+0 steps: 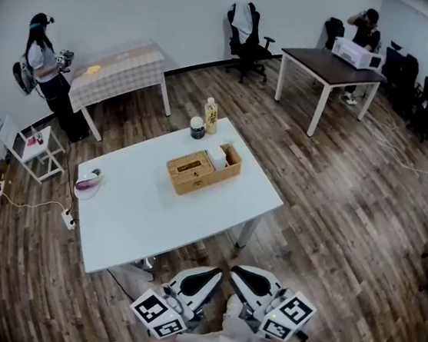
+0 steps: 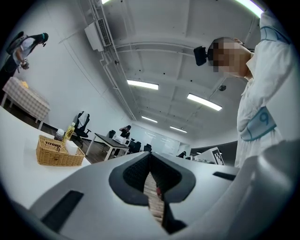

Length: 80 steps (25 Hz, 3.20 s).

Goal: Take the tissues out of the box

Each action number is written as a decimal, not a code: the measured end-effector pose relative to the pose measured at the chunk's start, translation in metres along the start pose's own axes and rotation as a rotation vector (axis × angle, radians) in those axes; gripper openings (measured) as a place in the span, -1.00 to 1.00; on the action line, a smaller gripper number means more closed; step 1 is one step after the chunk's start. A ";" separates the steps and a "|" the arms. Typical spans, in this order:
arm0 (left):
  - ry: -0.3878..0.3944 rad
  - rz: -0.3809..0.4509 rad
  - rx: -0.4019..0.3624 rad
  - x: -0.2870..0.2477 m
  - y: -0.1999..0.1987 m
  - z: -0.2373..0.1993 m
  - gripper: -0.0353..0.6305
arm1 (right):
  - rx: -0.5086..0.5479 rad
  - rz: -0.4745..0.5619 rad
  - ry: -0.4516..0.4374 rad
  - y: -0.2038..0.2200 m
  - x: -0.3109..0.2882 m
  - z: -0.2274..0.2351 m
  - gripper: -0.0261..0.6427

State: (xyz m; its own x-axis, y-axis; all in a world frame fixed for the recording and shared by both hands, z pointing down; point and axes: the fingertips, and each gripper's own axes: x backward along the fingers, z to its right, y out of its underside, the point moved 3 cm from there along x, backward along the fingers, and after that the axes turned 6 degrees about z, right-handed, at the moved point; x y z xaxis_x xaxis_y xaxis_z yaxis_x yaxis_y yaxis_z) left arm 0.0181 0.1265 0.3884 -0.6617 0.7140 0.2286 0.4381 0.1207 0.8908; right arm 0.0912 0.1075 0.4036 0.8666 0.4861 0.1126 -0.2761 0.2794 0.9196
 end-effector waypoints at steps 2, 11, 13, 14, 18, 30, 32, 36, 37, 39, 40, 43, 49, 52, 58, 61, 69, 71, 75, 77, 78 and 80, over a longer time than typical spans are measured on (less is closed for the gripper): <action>-0.013 0.004 -0.004 -0.015 -0.003 -0.011 -0.88 | 0.000 -0.008 -0.015 -0.007 -0.008 0.015 -0.82; -0.057 0.031 -0.025 -0.067 -0.007 -0.052 -0.88 | 0.015 -0.014 -0.073 -0.036 -0.038 0.078 -0.82; -0.065 0.030 -0.029 -0.074 -0.008 -0.057 -0.88 | 0.013 -0.015 -0.076 -0.040 -0.042 0.088 -0.82; -0.068 0.028 -0.029 -0.077 -0.009 -0.059 -0.88 | 0.009 -0.017 -0.076 -0.041 -0.044 0.092 -0.82; -0.074 0.019 -0.029 -0.086 -0.010 -0.072 -0.88 | -0.003 -0.022 -0.075 -0.041 -0.054 0.105 -0.82; -0.047 0.002 -0.001 -0.094 -0.028 -0.139 -0.88 | -0.011 -0.019 -0.021 -0.039 -0.112 0.137 -0.82; -0.042 -0.001 0.002 -0.093 -0.034 -0.153 -0.88 | -0.009 -0.021 -0.013 -0.039 -0.126 0.140 -0.82; -0.041 -0.010 0.006 -0.089 -0.043 -0.185 -0.88 | -0.002 -0.022 -0.003 -0.035 -0.154 0.146 -0.82; -0.040 -0.015 0.002 -0.088 -0.044 -0.192 -0.88 | 0.004 -0.023 -0.001 -0.034 -0.160 0.148 -0.82; -0.035 -0.027 -0.011 -0.089 -0.046 -0.206 -0.88 | 0.019 -0.026 0.006 -0.032 -0.172 0.153 -0.82; -0.034 -0.032 -0.018 -0.089 -0.048 -0.213 -0.88 | 0.026 -0.027 0.010 -0.031 -0.178 0.156 -0.82; -0.034 -0.052 -0.034 -0.092 -0.049 -0.234 -0.88 | 0.049 -0.030 0.024 -0.031 -0.194 0.167 -0.82; -0.049 -0.081 -0.036 -0.097 -0.042 -0.266 -0.88 | 0.091 -0.035 0.049 -0.024 -0.212 0.191 -0.82; -0.061 -0.091 -0.033 -0.098 -0.036 -0.276 -0.88 | 0.102 -0.049 0.057 -0.018 -0.217 0.202 -0.82; -0.087 -0.084 -0.012 -0.105 -0.028 -0.298 -0.88 | 0.126 -0.090 0.072 0.000 -0.230 0.218 -0.82; -0.082 -0.087 -0.011 -0.109 -0.026 -0.304 -0.88 | 0.140 -0.111 0.082 0.007 -0.234 0.224 -0.82; -0.047 -0.097 -0.065 -0.114 -0.027 -0.315 -0.88 | 0.162 -0.117 0.079 0.010 -0.246 0.235 -0.64; -0.044 -0.104 -0.079 -0.116 -0.026 -0.319 -0.88 | 0.165 -0.116 0.086 0.010 -0.249 0.240 -0.54; -0.044 -0.125 -0.098 -0.118 -0.020 -0.326 -0.88 | 0.172 -0.112 0.118 0.015 -0.254 0.252 -0.44; -0.043 -0.132 -0.101 -0.119 -0.019 -0.327 -0.88 | 0.177 -0.115 0.133 0.019 -0.256 0.259 -0.41; -0.041 -0.134 -0.102 -0.119 -0.018 -0.328 -0.88 | 0.179 -0.120 0.140 0.020 -0.258 0.262 -0.39; -0.040 -0.137 -0.097 -0.118 -0.018 -0.329 -0.88 | 0.181 -0.128 0.156 0.024 -0.260 0.267 -0.34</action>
State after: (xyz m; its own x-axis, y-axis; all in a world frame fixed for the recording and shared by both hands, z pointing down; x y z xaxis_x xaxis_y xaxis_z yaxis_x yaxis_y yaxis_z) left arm -0.1117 -0.1869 0.4750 -0.6857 0.7225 0.0881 0.2835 0.1536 0.9466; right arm -0.0301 -0.2337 0.4969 0.8114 0.5819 -0.0551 -0.0779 0.2012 0.9765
